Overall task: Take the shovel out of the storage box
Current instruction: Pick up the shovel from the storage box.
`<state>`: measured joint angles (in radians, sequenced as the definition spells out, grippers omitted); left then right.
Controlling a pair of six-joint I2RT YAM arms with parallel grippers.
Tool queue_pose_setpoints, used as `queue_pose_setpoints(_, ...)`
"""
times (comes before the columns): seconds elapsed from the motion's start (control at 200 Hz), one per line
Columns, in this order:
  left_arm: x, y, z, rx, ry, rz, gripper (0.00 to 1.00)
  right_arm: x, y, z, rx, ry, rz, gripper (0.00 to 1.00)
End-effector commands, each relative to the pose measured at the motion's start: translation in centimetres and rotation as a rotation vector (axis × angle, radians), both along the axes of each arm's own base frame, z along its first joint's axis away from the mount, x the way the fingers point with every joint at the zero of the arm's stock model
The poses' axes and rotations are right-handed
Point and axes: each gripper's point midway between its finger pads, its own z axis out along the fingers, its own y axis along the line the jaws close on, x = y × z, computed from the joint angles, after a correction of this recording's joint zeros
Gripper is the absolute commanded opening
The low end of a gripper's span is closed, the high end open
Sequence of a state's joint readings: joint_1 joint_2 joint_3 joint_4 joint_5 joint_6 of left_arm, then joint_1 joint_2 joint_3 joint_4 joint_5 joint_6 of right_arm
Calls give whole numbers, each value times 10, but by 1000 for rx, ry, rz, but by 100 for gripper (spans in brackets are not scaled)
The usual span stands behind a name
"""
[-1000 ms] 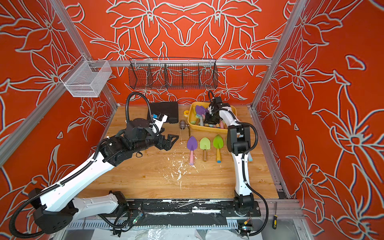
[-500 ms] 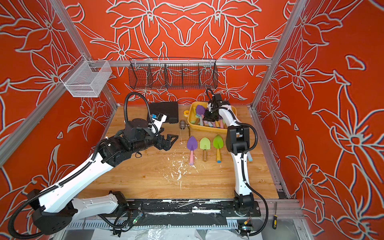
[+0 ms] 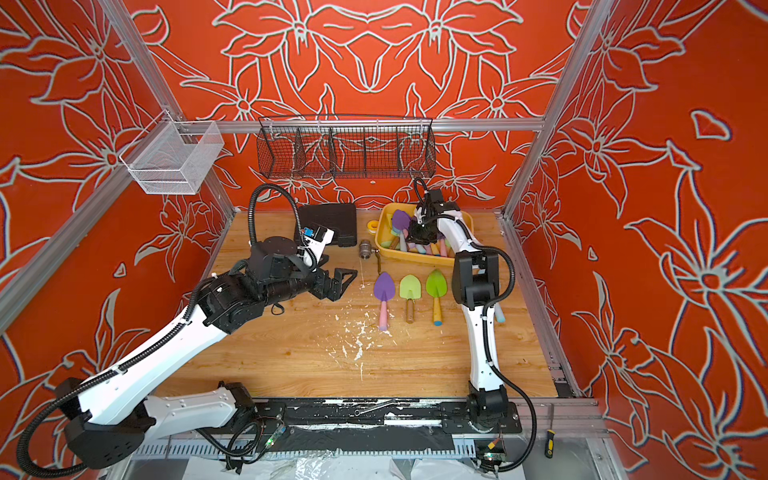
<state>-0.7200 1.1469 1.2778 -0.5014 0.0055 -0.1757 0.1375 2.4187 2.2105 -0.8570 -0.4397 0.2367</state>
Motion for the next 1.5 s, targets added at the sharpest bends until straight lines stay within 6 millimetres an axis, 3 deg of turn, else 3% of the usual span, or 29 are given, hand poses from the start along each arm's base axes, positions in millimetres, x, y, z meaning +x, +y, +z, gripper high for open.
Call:
queue_pose_setpoints(0.0,-2,-1,0,-4,-17,-11,97,-7,5,-2,23,23,-3,13)
queue_pose_setpoints(0.11,-2,2,0,-8,-19,5,97,-11,5,5,21,17,-16,0)
queue_pose_setpoints(0.46,15,-2,9,-46,12,81,97,-33,9,70,102,-107,-96,0)
queue_pose_setpoints(0.635,41,-5,14,-117,75,158,97,-54,9,97,137,-137,-123,0)
queue_pose_setpoints(0.806,79,-5,25,-412,255,223,97,-83,12,127,176,-174,-159,0)
queue_pose_setpoints(0.906,94,-16,25,-477,290,216,97,-106,21,145,232,-194,-182,0)
queue_pose_setpoints(1.166,119,-54,-1,-532,366,122,99,-176,66,170,269,-185,-165,0)
queue_pose_setpoints(1.276,128,-55,-24,-490,382,149,97,-198,79,176,277,-182,-151,0)
queue_pose_setpoints(1.496,148,-47,-50,-442,389,213,84,-223,82,182,277,-174,-142,0)
